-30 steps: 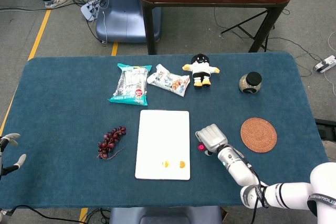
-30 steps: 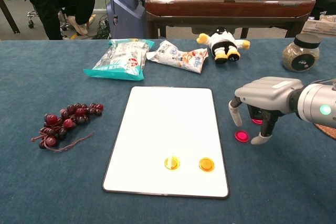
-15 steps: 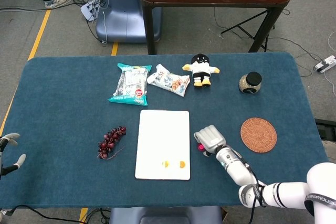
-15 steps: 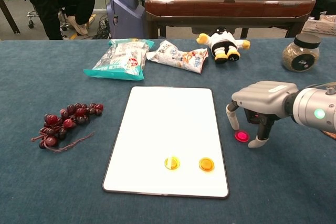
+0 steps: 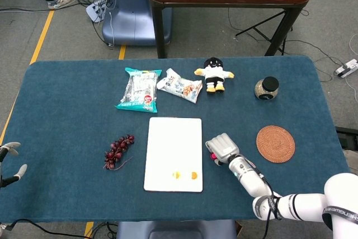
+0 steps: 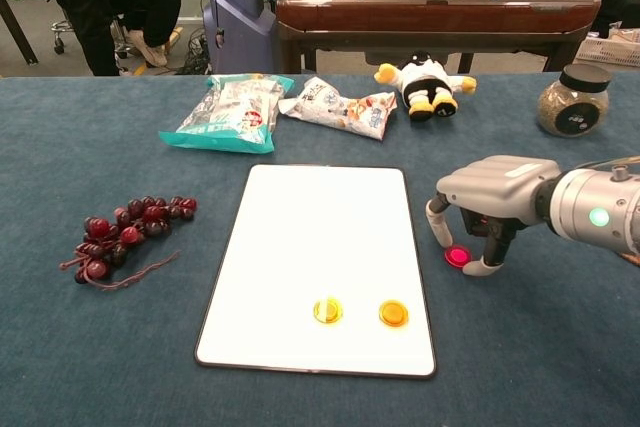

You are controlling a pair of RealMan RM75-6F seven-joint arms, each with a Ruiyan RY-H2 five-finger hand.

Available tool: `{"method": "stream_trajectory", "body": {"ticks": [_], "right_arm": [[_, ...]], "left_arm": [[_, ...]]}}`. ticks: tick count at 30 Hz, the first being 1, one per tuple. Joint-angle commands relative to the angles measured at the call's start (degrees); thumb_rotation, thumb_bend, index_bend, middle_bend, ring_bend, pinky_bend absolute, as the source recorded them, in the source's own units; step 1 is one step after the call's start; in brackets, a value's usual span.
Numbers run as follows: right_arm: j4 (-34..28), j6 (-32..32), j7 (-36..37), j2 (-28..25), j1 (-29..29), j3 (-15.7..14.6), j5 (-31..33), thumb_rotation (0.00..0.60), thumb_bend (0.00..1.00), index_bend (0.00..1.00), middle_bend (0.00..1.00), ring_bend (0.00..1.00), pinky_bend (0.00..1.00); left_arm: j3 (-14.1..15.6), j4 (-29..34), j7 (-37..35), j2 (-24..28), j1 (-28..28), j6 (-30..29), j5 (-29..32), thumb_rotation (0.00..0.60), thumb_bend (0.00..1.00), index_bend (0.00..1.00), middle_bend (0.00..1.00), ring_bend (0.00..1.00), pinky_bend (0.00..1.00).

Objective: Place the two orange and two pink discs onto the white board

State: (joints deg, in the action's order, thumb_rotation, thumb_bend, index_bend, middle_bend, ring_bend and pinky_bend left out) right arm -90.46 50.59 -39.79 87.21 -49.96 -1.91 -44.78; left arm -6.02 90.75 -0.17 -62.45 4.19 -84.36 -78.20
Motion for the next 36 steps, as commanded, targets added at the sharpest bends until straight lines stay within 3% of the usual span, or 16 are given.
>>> {"method": "stream_trajectory", "body": {"ticks": [1, 13, 20, 36], "right_arm": [[-0.07, 0.02, -0.05, -0.02, -0.03, -0.01, 0.0, 0.6, 0.23, 0.46, 1.0, 1.0, 1.0], [-5.65, 2.91, -0.26, -2.8, -0.04, 1.15, -2.48, 0.6, 0.24, 0.48, 1.0, 1.0, 1.0], [-6.78, 3.31, -2.54, -1.62, -2.09, 3.01, -1.65, 0.6, 0.24, 0.48, 1.0, 1.0, 1.0], [3.93, 2.06, -4.49, 6.71, -7.28, 8.02, 4.45, 0.6, 0.23, 0.48, 1.0, 1.0, 1.0]], "left_arm": [[-0.02, 0.0, -0.05, 0.02, 0.01, 0.02, 0.03, 0.6, 0.27, 0.38, 0.45, 0.29, 0.47], [0.01, -0.07, -0.02, -0.08, 0.12, 0.33, 0.14, 0.6, 0.27, 0.38, 0.45, 0.29, 0.47], [-0.04, -0.06, 0.03, -0.12, 0.1, 0.25, 0.21, 0.6, 0.27, 0.38, 0.45, 0.29, 0.47], [-0.31, -0.14, -1.31, 0.44, -0.11, 0.21, 0.61, 0.6, 0.27, 0.38, 0.45, 0.29, 0.47]]}}
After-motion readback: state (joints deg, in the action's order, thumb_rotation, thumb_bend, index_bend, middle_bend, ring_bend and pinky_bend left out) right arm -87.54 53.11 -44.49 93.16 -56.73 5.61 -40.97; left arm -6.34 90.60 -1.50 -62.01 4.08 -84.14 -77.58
